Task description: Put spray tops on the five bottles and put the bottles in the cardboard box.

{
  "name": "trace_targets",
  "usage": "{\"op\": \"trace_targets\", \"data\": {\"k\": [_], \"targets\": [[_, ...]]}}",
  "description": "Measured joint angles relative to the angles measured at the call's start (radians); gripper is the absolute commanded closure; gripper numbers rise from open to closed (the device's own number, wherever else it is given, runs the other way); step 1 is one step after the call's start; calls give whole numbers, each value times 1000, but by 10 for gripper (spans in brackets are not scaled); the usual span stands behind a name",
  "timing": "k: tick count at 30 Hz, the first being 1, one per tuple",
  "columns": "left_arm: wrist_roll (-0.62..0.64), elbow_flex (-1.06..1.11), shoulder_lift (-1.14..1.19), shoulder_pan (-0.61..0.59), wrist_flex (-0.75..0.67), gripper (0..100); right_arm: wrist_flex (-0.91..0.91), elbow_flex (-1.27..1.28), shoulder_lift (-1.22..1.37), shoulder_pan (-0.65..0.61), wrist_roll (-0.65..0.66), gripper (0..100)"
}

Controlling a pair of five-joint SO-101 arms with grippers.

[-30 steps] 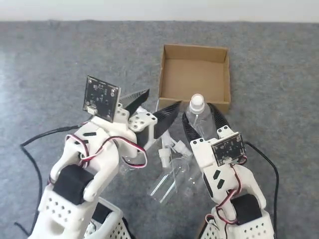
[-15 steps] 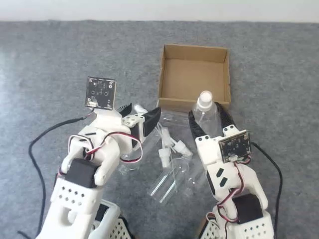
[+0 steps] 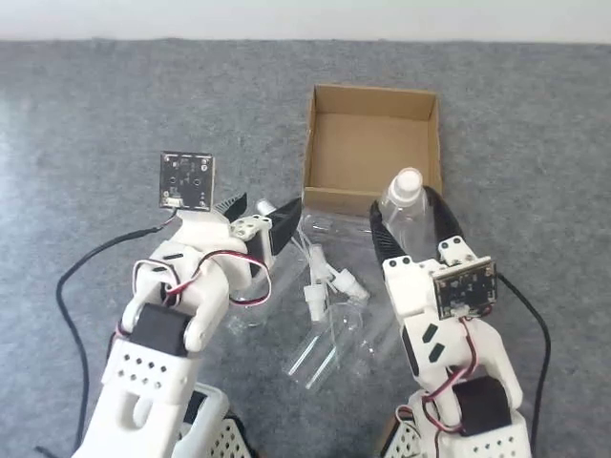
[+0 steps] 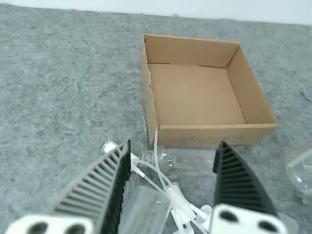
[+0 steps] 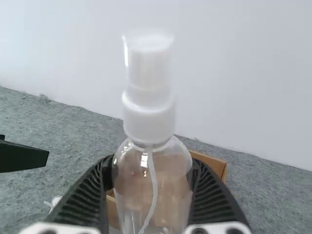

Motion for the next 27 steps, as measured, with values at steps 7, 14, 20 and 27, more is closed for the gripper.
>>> {"op": "trace_targets", "data": {"k": [7,14,20,27], "targets": [[5,0,0,72,17,739,0,-91,15,0,-46,990],[5,0,0,-2,8,739,0,-299,350,-2,-57,989],[5,0,0,-20,-6,739,-63,-411,586,-2,-107,988],[3,18,0,29,-6,739,-150,-483,735,-12,-267,989]]}}
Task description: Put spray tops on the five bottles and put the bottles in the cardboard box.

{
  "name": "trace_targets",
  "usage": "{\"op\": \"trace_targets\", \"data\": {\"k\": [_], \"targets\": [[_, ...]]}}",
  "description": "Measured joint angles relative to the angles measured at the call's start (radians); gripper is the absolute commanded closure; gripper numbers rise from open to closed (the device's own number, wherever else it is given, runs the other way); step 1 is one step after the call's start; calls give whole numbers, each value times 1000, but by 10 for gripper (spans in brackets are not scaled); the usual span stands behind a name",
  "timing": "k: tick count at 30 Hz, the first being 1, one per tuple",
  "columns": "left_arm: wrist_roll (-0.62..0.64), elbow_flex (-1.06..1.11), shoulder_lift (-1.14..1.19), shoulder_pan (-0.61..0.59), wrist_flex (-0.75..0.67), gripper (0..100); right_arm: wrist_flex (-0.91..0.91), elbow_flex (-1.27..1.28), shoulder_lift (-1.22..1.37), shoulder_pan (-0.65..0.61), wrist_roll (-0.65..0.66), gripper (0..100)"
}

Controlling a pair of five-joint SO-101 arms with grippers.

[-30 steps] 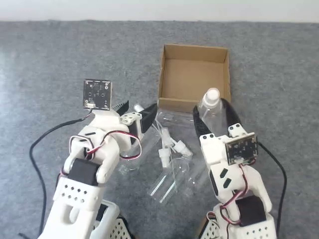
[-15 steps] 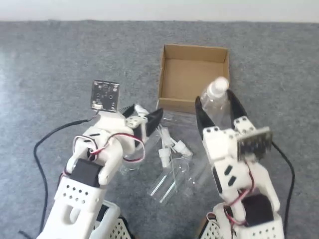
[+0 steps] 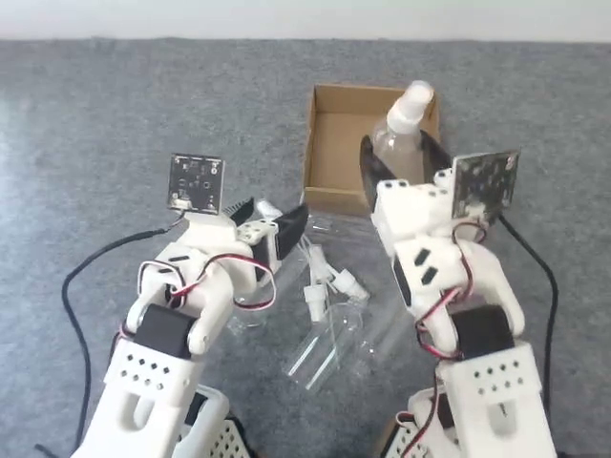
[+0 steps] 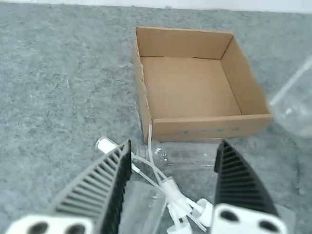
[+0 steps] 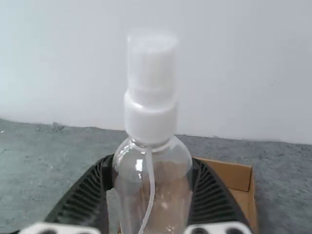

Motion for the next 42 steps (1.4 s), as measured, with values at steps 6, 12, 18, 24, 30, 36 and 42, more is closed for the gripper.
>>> {"op": "trace_targets", "data": {"k": [6,12,18,24,30,36,42], "targets": [[0,0,0,8,0,739,-9,-80,140,-97,-29,989],[0,0,0,17,0,739,-61,-118,238,-170,-35,989],[0,0,0,17,0,739,-91,-118,267,-204,-35,989],[0,0,0,20,0,739,-89,-118,267,-222,-35,990],[0,2,0,21,-31,739,-44,-120,265,-222,-35,990],[0,17,0,23,-31,739,-8,-121,264,-222,-35,990],[0,17,0,23,-31,739,18,-121,253,-222,-35,990]]}}
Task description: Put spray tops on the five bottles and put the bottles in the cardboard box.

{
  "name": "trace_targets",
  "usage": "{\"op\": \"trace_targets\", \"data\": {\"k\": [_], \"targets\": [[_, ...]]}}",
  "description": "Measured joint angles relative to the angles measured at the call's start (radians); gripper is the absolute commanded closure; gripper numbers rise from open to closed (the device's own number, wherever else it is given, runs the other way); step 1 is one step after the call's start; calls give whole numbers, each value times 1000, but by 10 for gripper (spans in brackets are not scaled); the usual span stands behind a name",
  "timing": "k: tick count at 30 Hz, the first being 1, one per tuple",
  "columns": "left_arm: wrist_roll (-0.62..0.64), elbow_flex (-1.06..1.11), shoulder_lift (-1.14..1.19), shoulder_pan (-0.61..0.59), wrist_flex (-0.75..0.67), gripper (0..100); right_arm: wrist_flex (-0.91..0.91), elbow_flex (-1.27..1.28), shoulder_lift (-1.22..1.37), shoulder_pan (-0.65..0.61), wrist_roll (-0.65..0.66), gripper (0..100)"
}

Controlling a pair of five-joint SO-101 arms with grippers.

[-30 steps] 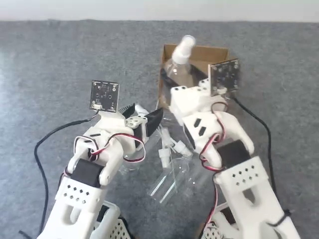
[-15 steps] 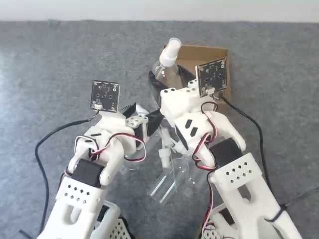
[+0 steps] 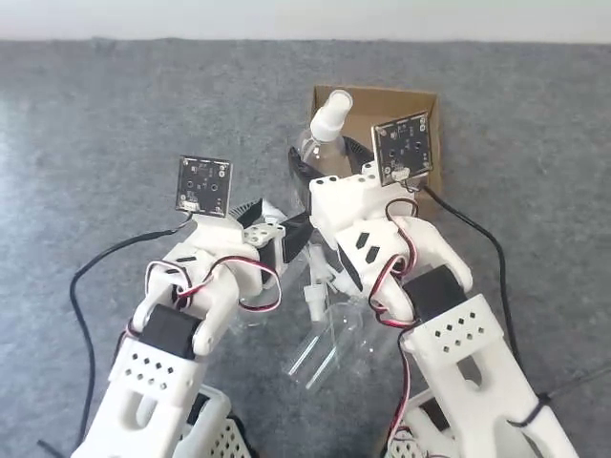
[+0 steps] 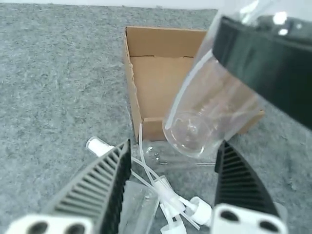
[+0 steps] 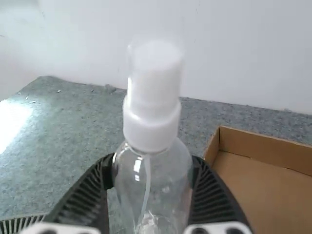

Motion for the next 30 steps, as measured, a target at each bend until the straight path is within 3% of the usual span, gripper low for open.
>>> {"op": "trace_targets", "data": {"k": [30], "targets": [[0,0,0,-5,-15,742,141,0,-5,5,48,990]]}}
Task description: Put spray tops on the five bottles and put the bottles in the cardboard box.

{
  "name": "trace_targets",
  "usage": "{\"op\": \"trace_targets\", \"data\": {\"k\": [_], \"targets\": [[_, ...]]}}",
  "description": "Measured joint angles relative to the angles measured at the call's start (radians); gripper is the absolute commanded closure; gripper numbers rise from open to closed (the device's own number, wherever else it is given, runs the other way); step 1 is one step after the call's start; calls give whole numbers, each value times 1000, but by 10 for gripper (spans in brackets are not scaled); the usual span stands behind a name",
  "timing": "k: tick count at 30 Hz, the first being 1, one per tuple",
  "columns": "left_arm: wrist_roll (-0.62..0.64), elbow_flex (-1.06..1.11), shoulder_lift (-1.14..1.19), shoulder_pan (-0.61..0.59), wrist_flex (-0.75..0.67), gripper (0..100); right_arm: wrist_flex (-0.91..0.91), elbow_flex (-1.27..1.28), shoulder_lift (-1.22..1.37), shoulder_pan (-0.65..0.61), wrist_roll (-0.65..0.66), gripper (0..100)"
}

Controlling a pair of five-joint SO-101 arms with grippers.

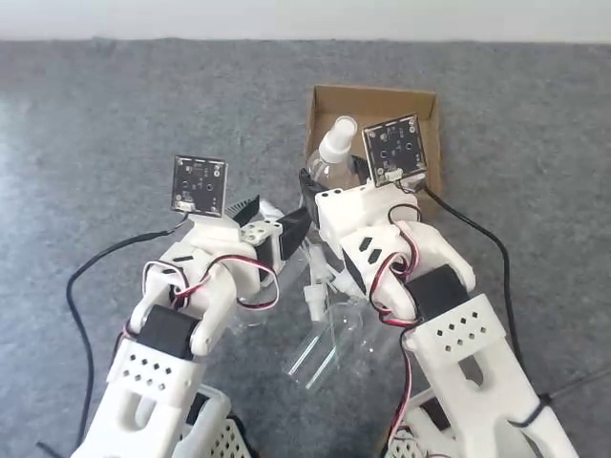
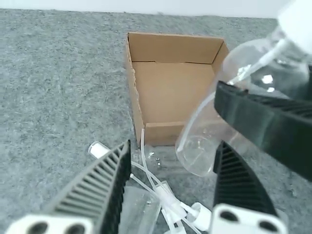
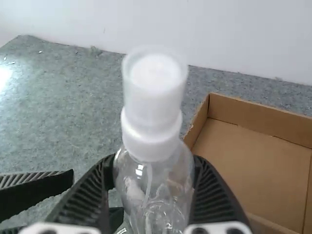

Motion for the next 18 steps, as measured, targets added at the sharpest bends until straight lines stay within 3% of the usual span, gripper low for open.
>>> {"op": "trace_targets", "data": {"k": [18], "targets": [[-23,15,-12,-8,-3,742,2,5,-94,-64,2,987]]}}
